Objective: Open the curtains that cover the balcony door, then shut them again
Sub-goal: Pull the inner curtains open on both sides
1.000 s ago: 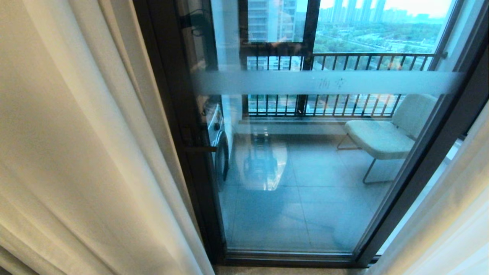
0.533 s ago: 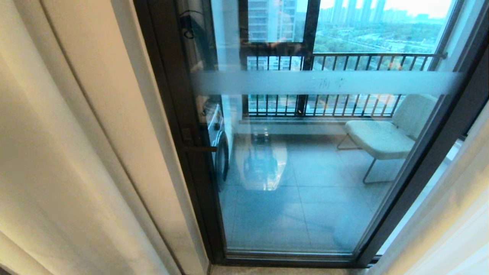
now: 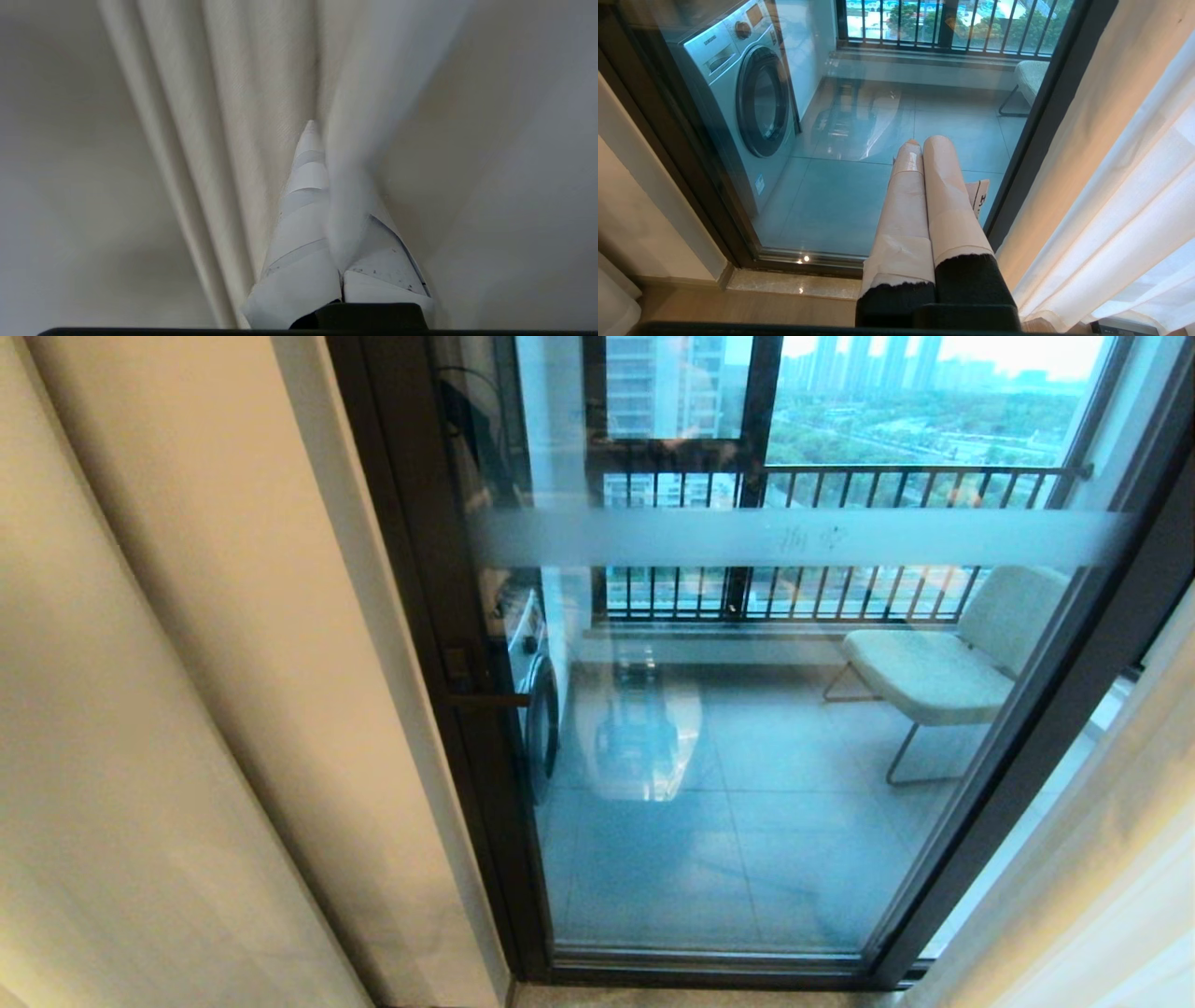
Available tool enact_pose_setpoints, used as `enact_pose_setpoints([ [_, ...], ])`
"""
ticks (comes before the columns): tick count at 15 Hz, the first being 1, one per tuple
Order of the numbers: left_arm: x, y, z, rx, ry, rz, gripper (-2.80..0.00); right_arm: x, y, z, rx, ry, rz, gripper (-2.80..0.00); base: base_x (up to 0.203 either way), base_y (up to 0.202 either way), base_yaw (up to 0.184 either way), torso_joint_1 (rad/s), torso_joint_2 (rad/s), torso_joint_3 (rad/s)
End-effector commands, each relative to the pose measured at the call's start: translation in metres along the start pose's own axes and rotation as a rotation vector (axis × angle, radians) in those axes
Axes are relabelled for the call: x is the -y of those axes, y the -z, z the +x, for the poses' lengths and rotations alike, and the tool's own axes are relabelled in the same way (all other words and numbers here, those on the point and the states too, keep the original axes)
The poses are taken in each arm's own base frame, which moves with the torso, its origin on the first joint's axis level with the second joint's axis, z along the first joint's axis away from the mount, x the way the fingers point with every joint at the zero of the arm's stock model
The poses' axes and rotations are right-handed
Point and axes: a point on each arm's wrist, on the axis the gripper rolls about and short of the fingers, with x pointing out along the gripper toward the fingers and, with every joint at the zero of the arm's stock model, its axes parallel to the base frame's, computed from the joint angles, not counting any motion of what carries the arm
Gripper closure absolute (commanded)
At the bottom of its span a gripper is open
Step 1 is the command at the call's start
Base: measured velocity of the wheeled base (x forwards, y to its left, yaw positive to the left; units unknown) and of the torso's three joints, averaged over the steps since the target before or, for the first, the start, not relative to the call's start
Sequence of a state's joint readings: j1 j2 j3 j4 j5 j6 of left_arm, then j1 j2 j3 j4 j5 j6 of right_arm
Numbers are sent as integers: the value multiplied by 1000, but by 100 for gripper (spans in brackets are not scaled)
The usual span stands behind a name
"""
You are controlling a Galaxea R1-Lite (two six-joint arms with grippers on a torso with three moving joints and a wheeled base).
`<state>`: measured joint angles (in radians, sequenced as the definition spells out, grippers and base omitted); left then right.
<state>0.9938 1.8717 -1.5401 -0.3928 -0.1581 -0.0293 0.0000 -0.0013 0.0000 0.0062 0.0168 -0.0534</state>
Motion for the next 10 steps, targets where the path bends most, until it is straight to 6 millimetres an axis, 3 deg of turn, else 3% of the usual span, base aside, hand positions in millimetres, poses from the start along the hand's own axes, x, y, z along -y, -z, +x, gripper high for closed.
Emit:
enact_pose_setpoints([
  [1,12,-17,-3,68,33,7,0,0,0,0,-1,0,0,0,0,0,0,0,0,0],
  [6,39,-55,-33,164,117,9,0,0,0,0,-1,0,0,0,0,0,0,0,0,0],
  [10,56,-69,-57,163,273,3,0,0,0,0,-1,0,0,0,0,0,0,0,0,0],
])
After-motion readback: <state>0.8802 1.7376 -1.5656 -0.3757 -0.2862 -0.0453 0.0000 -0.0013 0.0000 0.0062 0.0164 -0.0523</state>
